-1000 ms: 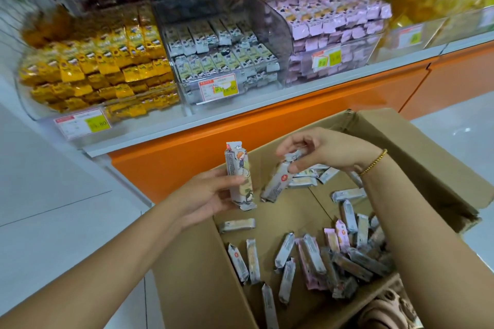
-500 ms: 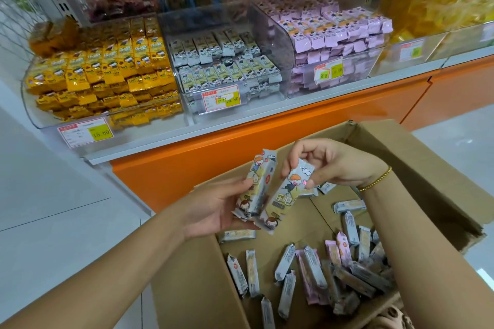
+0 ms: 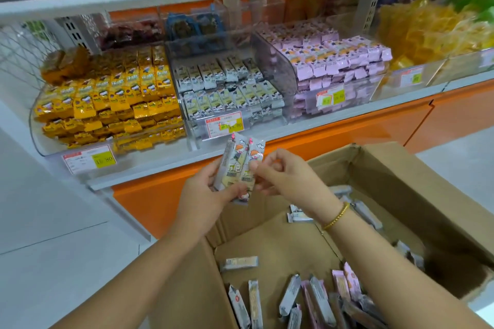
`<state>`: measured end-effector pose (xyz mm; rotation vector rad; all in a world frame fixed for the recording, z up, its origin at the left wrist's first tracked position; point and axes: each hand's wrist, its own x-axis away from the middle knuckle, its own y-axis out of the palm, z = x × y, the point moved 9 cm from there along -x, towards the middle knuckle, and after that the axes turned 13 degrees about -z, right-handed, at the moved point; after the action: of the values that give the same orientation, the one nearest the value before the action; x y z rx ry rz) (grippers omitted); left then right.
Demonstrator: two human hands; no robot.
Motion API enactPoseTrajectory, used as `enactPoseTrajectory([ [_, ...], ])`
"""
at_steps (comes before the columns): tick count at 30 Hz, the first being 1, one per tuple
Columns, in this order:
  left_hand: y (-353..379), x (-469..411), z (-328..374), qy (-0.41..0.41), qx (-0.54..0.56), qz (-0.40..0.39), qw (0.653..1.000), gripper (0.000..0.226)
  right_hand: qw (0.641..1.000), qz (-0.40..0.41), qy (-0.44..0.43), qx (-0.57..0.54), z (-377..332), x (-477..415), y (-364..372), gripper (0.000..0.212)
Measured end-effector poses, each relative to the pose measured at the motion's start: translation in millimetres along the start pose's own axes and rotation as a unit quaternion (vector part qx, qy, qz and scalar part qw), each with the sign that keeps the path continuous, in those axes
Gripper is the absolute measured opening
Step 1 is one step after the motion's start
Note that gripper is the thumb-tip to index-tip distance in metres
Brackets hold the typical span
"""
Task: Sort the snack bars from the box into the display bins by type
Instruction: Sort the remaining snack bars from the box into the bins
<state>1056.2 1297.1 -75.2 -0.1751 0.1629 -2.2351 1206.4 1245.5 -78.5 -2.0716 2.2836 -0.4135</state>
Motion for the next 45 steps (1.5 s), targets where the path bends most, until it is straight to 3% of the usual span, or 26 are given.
enactPoseTrajectory([
  [2, -3.9, -4.1, 20.2, 0.055, -0.069, 0.026, 0.996, 0.052, 0.997, 0.016, -0.012, 0.074, -17.1, -5.1, 3.4, 0.048],
  [6, -9.8, -13.6, 39.7, 0.098, -0.147, 0.088, 0.980, 0.060, 0.991, 0.067, -0.050, 0.101, -49.3, -15.7, -0.5, 0.050],
  [11, -16.2, -33.6, 58.9, 0.125, -0.125, 0.112, 0.978, 0.058, 0.983, 0.104, -0.089, 0.121, -75.5, -36.7, -1.3, 0.055],
  [16, -9.8, -67.4, 80.4, 0.150, -0.081, 0.045, 0.984, 0.066, 0.974, 0.158, -0.141, 0.076, -99.8, -55.1, -21.0, 0.041],
  [22, -24.6, -95.9, 73.9, 0.114, 0.046, 0.000, 0.992, 0.029, 0.969, 0.153, -0.182, 0.060, -102.2, -72.6, -32.8, 0.024],
  [26, -29.1, -102.2, 70.1, 0.104, 0.073, -0.005, 0.992, 0.028, 0.967, 0.148, -0.206, -0.007, -95.0, -77.3, -39.4, 0.010],
  [33, -34.5, -94.6, 78.6, 0.143, -0.025, 0.062, 0.987, 0.029, 0.975, 0.139, -0.167, -0.052, -98.2, -93.1, -30.2, 0.034],
  [37, -34.4, -92.9, 79.2, 0.130, -0.021, 0.033, 0.991, 0.047, 0.978, 0.153, -0.141, 0.033, -107.6, -101.2, -30.2, 0.031],
  [39, -40.9, -88.8, 79.8, 0.103, -0.189, 0.065, 0.974, 0.056, 0.968, 0.192, -0.135, 0.094, -114.7, -111.1, -45.2, 0.032],
  [41, -45.6, -87.6, 72.8, 0.051, -0.363, 0.072, 0.928, 0.054, 0.940, 0.247, -0.133, 0.195, -126.2, -126.5, -66.1, 0.036],
  [45, -39.7, -90.3, 52.4, -0.007, -0.462, -0.003, 0.887, 0.050, 0.842, 0.292, -0.071, 0.448, -144.8, -172.5, -84.5, 0.050],
])
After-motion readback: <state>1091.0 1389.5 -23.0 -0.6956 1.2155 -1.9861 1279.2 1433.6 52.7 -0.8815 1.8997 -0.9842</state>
